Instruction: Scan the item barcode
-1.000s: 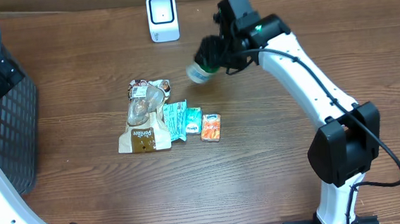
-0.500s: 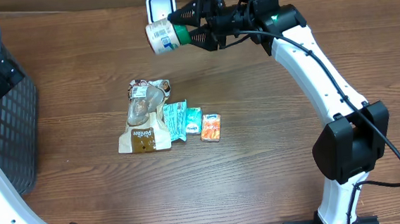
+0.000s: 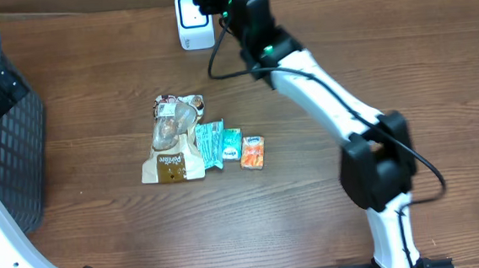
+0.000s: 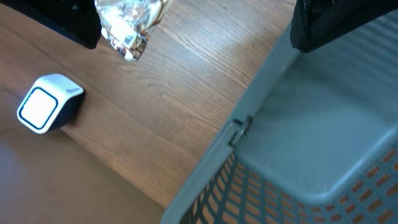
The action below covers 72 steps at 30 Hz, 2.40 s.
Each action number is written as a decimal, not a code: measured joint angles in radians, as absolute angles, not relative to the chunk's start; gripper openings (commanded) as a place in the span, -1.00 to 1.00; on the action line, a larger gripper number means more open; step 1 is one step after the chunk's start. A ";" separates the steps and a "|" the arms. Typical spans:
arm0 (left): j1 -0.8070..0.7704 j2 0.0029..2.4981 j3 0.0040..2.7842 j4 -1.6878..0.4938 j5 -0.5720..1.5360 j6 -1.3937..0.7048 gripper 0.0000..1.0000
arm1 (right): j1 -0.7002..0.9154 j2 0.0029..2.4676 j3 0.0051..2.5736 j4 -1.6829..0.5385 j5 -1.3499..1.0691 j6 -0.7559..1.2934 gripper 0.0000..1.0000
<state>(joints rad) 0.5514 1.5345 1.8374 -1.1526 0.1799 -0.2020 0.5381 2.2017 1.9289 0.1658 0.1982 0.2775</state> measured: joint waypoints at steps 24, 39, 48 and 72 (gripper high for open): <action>0.551 1.534 1.837 -1.152 0.179 -0.202 0.99 | 0.551 2.545 1.927 0.656 0.268 -0.570 -0.69; 0.551 1.534 1.837 -1.152 0.179 -0.202 0.99 | 0.559 2.545 1.927 0.697 0.214 -0.632 -0.66; 0.551 1.534 1.837 -1.152 0.179 -0.202 0.99 | 0.596 2.435 1.924 0.542 0.299 -0.576 -0.80; 0.551 1.534 1.837 -1.152 0.179 -0.202 0.99 | 0.126 1.908 1.917 -1.179 0.050 0.406 -0.70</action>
